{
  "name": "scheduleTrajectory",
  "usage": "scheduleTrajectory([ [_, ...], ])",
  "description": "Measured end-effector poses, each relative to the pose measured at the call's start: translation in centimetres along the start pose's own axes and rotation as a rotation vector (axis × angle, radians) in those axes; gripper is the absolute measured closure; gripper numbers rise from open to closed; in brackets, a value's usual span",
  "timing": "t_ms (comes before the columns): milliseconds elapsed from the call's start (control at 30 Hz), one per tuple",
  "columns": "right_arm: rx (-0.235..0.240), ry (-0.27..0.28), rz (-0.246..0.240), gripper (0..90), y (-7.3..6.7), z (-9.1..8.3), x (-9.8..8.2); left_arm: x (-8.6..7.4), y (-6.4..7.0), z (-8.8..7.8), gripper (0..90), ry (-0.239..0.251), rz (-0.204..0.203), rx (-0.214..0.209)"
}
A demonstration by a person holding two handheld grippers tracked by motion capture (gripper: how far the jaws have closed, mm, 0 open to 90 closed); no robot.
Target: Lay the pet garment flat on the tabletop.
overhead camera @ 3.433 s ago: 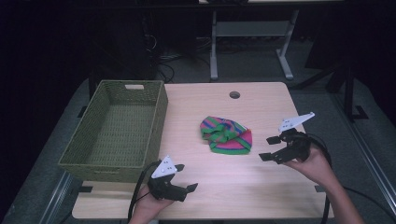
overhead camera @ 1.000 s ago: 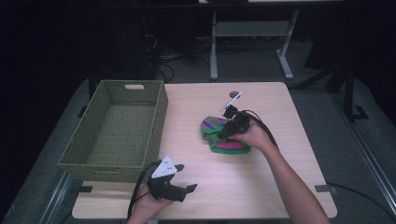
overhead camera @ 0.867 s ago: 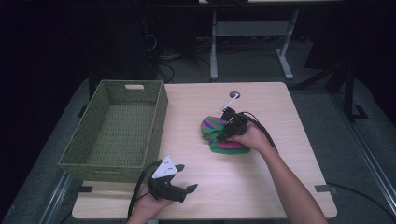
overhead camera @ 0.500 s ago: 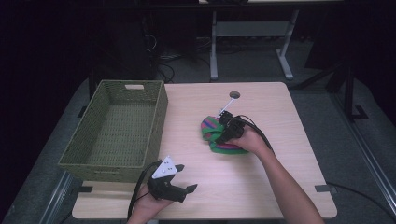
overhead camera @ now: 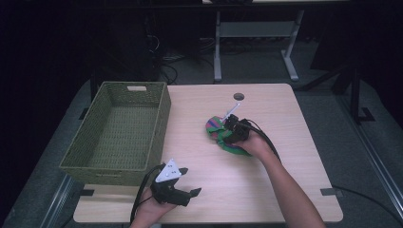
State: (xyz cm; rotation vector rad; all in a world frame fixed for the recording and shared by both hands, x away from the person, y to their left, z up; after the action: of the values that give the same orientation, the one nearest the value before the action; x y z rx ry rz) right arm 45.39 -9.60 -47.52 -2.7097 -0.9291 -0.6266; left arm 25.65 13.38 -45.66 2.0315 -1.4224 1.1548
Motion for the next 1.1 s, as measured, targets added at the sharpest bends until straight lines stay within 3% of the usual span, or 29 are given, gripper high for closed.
scheduleTrajectory([
  [200,-0.031,0.018,-0.011,67.7,0.2,-0.1,0.0,0.0,-0.1,-0.1,16.9,0.005,-0.006,0.003],
  [300,-0.015,0.022,0.009,70.1,0.5,-0.2,0.0,-0.1,-0.2,-0.1,16.9,0.003,-0.005,0.003],
  [667,0.048,0.031,0.064,71.3,1.2,-1.5,-0.1,-0.1,-0.2,-0.1,16.9,0.003,-0.007,0.003],
  [1000,0.097,0.056,0.106,71.4,2.4,-4.2,-0.5,-0.1,-0.3,-0.2,16.9,0.011,-0.023,0.011],
  [1100,0.092,0.083,0.11,71.4,2.7,-5.1,-0.6,-0.1,-0.3,-0.2,16.9,0.01,-0.022,0.015],
])
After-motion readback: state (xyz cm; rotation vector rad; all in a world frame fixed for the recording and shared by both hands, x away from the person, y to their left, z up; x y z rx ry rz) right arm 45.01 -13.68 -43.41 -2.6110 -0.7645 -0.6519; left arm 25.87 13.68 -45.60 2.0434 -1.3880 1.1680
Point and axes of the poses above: each handheld gripper's, and its own axes: z roughly forward along the jaws, x roughly out of its top, y roughly to its right, the point moved 3 cm from there along z, roughly forward along the jaws, and after that the axes turned 15 degrees about z, right-handed, at the moved point
